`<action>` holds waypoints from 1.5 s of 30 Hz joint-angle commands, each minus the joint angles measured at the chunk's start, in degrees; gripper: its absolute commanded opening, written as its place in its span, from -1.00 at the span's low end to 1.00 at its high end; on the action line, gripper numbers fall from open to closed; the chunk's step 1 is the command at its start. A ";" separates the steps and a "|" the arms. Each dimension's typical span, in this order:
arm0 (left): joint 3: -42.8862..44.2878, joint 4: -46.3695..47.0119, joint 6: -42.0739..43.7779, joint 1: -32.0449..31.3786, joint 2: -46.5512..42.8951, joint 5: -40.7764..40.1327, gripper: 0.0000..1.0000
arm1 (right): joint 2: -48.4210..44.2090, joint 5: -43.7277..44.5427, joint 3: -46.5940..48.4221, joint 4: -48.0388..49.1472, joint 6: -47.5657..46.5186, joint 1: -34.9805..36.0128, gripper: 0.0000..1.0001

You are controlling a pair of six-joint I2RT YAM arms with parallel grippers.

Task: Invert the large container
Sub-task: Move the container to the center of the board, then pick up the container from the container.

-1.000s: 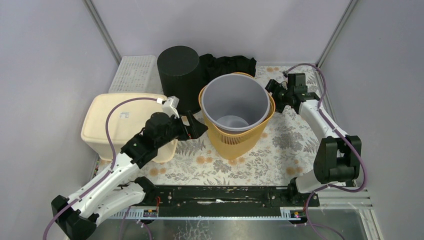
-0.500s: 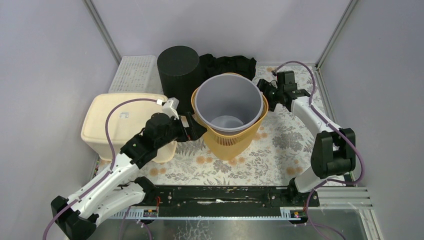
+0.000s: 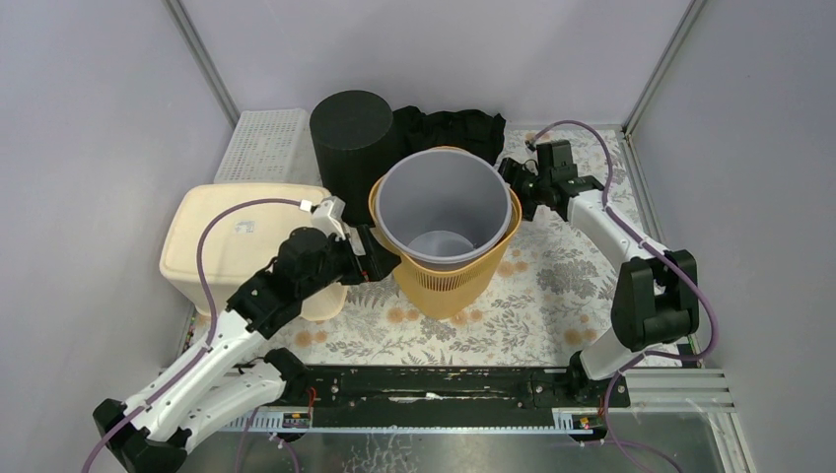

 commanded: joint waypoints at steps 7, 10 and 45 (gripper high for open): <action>9.62 -3.88 2.80 -0.34 -0.31 -2.04 1.00 | -2.15 9.93 7.94 -11.42 -7.23 2.41 0.61; 14.62 -6.82 4.44 -0.34 1.25 -2.21 1.00 | -3.69 12.87 9.40 -14.37 -8.44 2.33 0.64; 39.01 -15.96 14.25 -0.35 19.24 -5.85 0.84 | -23.32 5.25 21.48 -28.13 -6.59 2.16 0.00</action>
